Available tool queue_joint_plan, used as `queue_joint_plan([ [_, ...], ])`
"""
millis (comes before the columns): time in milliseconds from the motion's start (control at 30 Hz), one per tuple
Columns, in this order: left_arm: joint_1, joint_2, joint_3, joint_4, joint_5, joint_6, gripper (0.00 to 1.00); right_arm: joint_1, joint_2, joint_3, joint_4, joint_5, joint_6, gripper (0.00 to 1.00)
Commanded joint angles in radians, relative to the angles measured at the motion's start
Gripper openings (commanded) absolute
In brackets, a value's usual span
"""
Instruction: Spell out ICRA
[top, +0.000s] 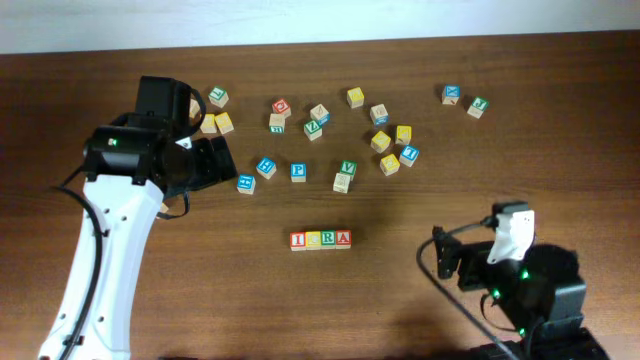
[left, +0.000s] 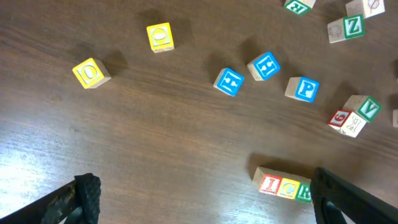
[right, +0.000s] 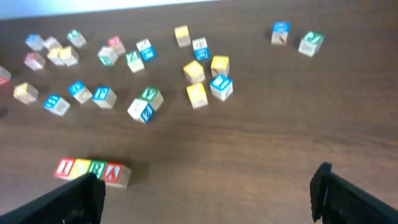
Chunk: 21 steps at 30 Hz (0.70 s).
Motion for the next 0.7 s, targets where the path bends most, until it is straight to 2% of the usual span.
queue_joint_plan([
  [0,0.003,-0.002,0.009,0.001,-0.008,0.012,0.99,-0.007,-0.158,-0.161,0.097,-0.02,-0.015,0.98],
  [133,0.003,-0.002,0.009,0.001,-0.008,0.012,0.99,-0.009,-0.346,-0.333,0.245,-0.02,-0.016,0.98],
  [333,0.003,-0.002,0.009,0.001,-0.008,0.012,0.99,-0.02,-0.457,-0.452,0.369,-0.014,-0.046,0.98],
  [533,0.003,-0.002,0.009,0.001,-0.008,0.012,0.99,-0.066,-0.457,-0.476,0.395,-0.021,-0.091,0.98],
  [667,0.003,-0.002,0.009,0.001,-0.008,0.012,0.99,-0.066,-0.457,-0.607,0.621,-0.051,-0.091,0.98],
])
